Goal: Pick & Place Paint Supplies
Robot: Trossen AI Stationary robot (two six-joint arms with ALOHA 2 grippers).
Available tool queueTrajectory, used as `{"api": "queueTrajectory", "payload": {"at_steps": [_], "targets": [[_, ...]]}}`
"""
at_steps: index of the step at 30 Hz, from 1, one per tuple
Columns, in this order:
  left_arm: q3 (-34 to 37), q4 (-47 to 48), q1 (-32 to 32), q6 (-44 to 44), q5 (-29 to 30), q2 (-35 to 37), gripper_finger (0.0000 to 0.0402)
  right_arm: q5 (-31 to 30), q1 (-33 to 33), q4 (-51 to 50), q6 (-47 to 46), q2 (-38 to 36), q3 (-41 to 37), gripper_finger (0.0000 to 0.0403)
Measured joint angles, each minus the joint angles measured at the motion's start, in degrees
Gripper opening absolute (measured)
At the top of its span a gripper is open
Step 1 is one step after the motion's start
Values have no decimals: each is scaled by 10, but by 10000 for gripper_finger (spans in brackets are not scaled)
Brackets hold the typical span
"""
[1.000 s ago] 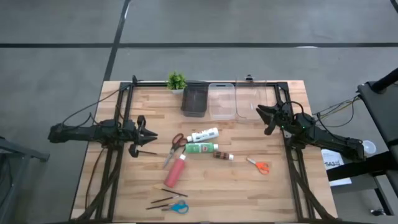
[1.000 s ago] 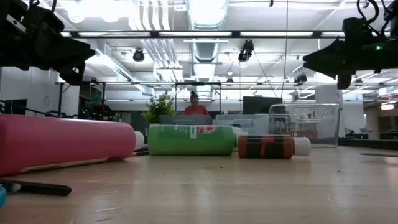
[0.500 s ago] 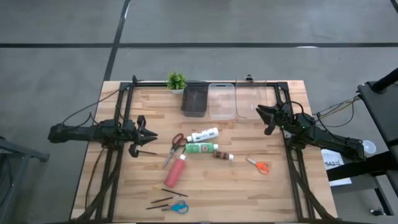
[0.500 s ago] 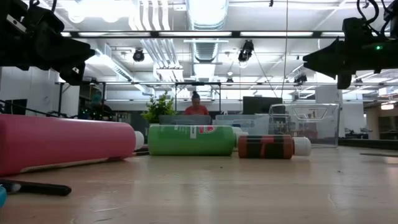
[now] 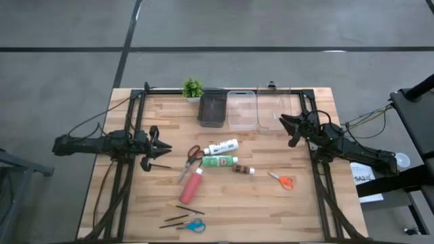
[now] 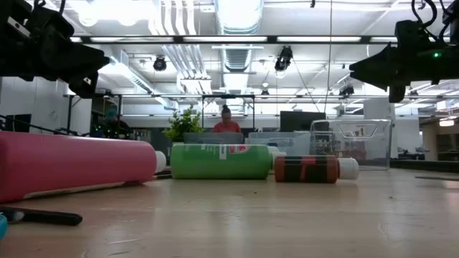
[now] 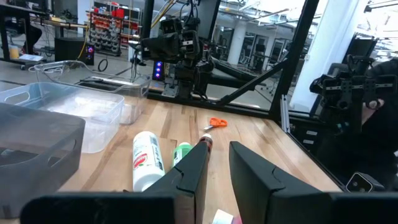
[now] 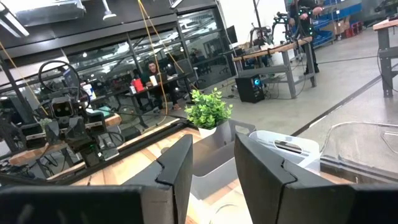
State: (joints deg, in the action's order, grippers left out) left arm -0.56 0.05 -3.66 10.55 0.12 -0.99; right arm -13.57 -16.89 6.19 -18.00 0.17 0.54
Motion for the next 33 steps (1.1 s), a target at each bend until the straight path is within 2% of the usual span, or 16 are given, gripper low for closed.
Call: {"api": "queueTrajectory", "payload": {"at_steps": [33], "targets": [[0,0,0,0,0,0,77,0,0,0,-4,0,0,115]]}}
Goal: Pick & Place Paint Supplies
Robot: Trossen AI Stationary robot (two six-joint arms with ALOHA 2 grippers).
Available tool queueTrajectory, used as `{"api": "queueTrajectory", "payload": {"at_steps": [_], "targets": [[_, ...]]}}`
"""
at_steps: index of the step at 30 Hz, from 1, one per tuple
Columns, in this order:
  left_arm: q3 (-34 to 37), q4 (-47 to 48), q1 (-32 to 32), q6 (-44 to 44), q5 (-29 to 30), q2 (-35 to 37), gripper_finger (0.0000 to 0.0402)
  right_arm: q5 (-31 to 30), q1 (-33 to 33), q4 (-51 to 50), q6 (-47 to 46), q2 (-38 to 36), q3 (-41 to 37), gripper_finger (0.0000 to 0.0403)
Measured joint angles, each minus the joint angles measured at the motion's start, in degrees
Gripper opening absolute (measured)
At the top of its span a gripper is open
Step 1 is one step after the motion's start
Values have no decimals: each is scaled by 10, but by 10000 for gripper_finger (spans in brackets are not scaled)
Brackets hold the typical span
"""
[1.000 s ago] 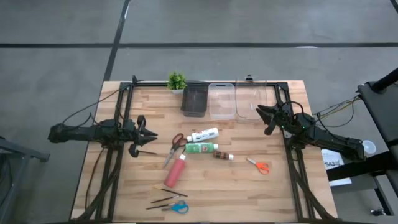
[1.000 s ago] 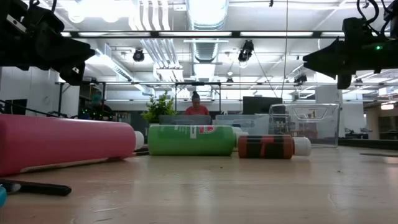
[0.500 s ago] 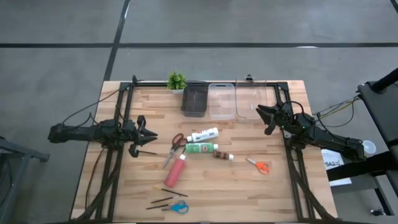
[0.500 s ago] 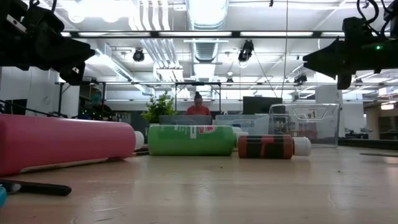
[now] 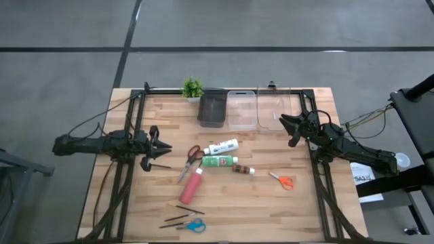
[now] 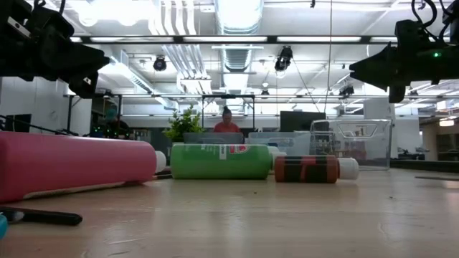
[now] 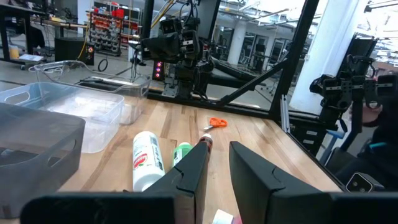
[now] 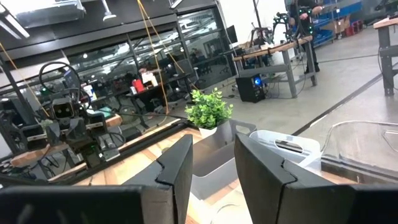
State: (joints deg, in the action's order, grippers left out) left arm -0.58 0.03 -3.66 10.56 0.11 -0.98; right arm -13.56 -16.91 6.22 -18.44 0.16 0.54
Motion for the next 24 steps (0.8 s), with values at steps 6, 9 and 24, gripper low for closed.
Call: {"api": "queueTrajectory", "payload": {"at_steps": [6,9,24], "targets": [[0,0,0,0,0,0,77,0,0,0,-2,0,0,115],[0,0,0,0,0,0,77,7,0,1,-50,0,0,115],[0,0,0,0,0,0,77,395,0,201,-72,-1,0,115]]}}
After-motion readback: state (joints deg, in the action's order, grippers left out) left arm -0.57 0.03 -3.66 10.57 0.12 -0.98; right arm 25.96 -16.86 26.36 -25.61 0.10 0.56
